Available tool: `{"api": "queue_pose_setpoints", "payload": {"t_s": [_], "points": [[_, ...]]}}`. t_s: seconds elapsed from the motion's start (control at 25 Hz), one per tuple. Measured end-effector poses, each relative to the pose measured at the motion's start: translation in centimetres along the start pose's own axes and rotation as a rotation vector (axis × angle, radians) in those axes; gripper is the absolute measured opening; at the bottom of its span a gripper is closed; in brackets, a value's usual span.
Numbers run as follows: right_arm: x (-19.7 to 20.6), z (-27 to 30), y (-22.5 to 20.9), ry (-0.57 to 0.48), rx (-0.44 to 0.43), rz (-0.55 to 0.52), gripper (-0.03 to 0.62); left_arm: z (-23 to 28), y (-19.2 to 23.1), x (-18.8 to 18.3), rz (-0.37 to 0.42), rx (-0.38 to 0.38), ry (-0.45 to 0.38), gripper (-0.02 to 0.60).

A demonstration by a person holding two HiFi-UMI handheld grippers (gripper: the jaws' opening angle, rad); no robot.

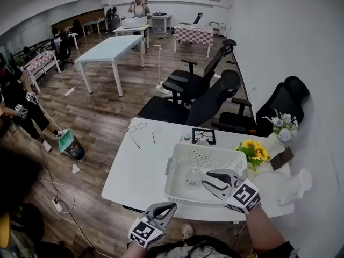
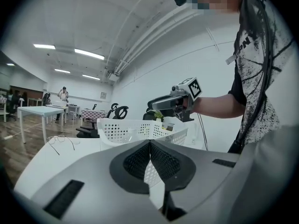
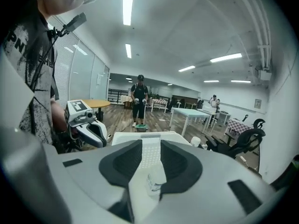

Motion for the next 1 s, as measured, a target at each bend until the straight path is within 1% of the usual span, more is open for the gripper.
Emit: {"api": "queue_pose_setpoints", "payload": {"t_s": [0.12,0.32,0.48,0.8,0.88,1.0], "points": [[1.1,2.1,-1.2,0.071,-0.041,-0.016,0.139,0.0,0.3,0.4,-0.017,-0.039,0.016,0.011],[3.5,5.4,-3.7,0.21,-0.072,-0.062,0.176,0.0,1.0,1.2,-0.046,-0.112,0.044,0.011],[5.1,7.8,-4.9,0.278,-0.112,-0.041,0.189,-0.4,1.3,1.9,-0.076,-0.169,0.063,0.011],[7.0,10.0,-5.9,0.315,-0.165,-0.032,0.19,-0.5,1.4,3.5,-0.125,-0.241,0.094,0.011],[7.1,10.1,-6.0,0.31,-0.183,-0.027,0.172,-0.4,1.4,3.9,-0.131,-0.249,0.102,0.011],[7.1,10.3,-6.0,0.301,-0.209,-0.012,0.164,-0.3,1.3,4.4,-0.151,-0.258,0.106,0.011]]}}
Point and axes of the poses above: the fingertips, and each gripper's own axes: z forward along the fingers, y to its left, x out of its underside, the point moved 2 cm from there along -z, backward along the fingers, and after that the axes turned 15 degrees about z, right-handed, at the moved point
